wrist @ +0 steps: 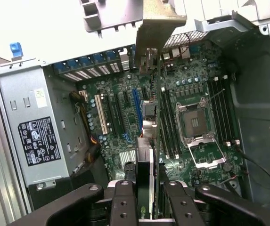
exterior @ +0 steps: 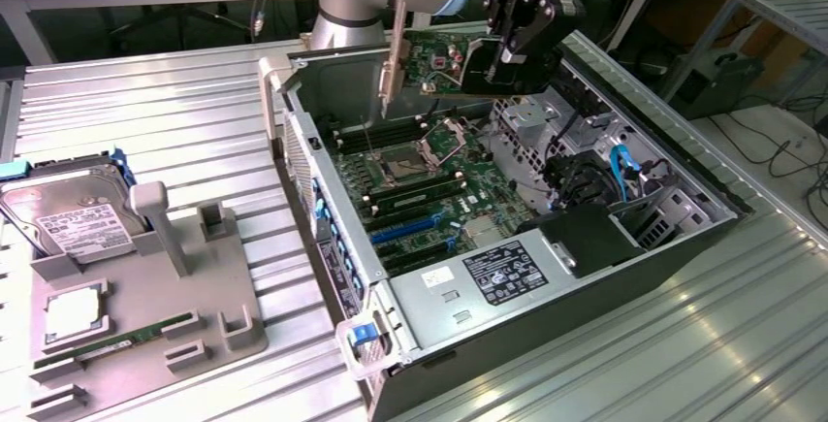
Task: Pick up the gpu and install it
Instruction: 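Insert the gpu into the slot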
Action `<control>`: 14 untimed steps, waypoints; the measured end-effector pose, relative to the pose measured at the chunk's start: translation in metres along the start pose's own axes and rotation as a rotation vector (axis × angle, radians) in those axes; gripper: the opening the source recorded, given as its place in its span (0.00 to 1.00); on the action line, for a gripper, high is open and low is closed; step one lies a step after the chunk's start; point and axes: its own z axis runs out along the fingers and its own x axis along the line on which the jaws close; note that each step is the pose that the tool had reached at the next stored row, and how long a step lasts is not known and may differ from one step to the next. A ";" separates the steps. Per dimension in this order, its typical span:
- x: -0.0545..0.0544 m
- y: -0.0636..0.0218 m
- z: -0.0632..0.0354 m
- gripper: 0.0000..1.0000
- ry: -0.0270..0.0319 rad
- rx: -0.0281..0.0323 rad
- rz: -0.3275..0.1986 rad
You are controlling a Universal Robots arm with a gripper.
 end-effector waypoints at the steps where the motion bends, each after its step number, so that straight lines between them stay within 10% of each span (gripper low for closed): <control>1: 0.000 0.0000 0.0000 0.27 0.0003 0.0001 -0.011; 14: 0.000 0.0000 0.0000 0.27 0.0041 0.0014 -0.140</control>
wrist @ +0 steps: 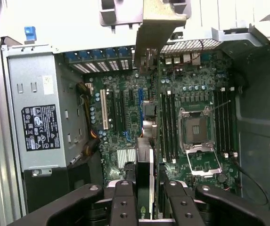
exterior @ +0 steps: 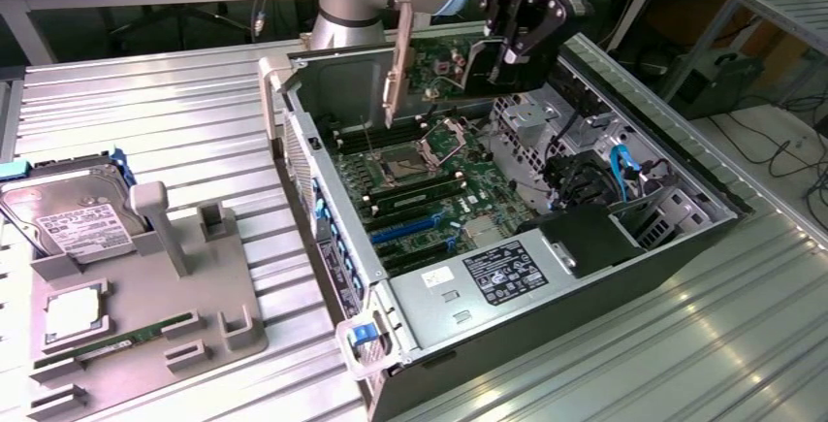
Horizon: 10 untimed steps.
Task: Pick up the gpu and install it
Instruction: 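Insert the gpu into the slot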
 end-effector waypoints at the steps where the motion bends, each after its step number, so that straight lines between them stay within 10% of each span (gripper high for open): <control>1: 0.000 0.0000 0.0000 0.27 0.0003 0.0001 -0.012; 10: 0.000 -0.0001 0.0014 0.27 0.0017 0.0005 -0.051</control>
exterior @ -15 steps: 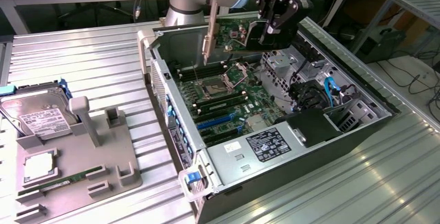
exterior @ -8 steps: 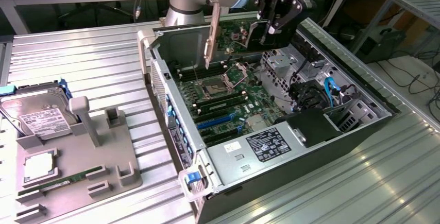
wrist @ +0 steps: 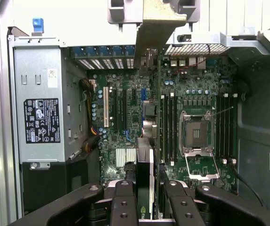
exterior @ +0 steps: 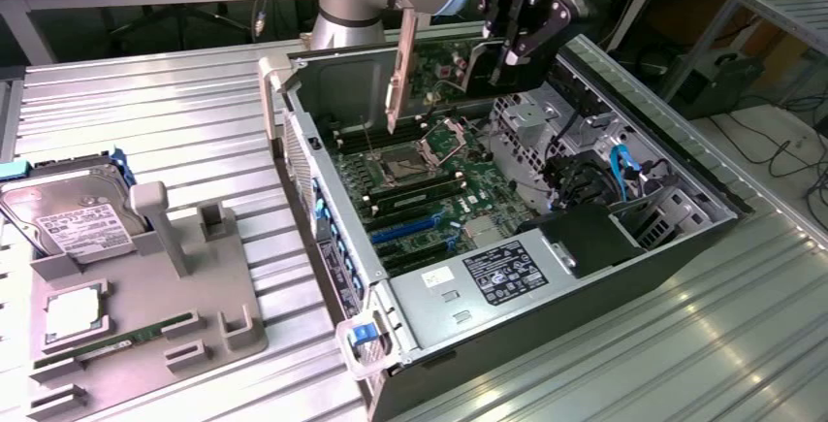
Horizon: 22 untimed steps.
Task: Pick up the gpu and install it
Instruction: 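Insert the gpu into the slot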
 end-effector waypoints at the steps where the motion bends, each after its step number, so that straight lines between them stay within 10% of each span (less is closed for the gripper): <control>1: 0.000 0.0000 0.0006 0.27 -0.0001 0.0001 -0.001; 22: 0.000 -0.0003 0.0121 0.27 0.0000 0.0002 -0.009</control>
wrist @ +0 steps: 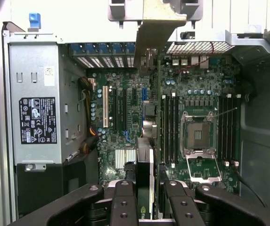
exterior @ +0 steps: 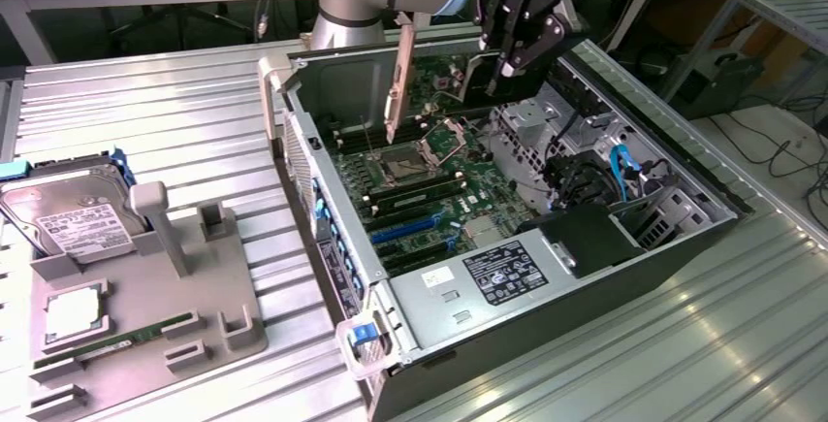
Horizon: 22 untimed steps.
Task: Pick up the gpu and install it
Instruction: 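Insert the gpu into the slot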
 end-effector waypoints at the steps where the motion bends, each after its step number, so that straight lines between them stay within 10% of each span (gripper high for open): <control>1: 0.000 0.0000 0.0004 0.27 0.0000 0.0000 0.000; 22: 0.000 -0.0003 0.0093 0.27 0.0002 0.0000 -0.007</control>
